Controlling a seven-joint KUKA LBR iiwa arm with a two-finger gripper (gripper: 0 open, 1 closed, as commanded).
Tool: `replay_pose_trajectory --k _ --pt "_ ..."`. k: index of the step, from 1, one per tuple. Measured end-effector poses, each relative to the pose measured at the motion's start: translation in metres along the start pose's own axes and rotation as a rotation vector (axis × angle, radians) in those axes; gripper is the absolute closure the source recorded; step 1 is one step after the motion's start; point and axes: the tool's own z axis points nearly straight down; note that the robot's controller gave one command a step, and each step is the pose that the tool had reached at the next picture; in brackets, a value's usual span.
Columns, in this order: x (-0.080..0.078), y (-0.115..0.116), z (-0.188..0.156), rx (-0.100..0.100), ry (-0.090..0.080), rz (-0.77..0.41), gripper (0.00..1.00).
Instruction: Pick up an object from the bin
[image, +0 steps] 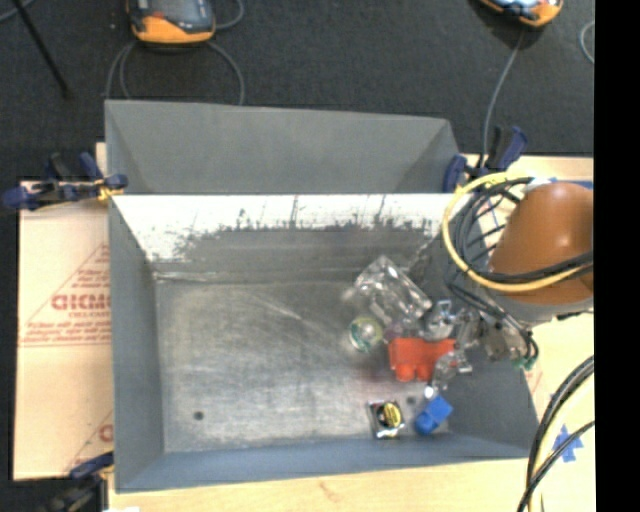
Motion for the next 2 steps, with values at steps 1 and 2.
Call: replay_pose_trajectory --k 1,2 --pt "-0.005 -0.003 -0.115 0.000 -0.002 0.038 1.00" --pt "0.008 0.005 -0.132 -0.003 0.003 -0.185 1.00"
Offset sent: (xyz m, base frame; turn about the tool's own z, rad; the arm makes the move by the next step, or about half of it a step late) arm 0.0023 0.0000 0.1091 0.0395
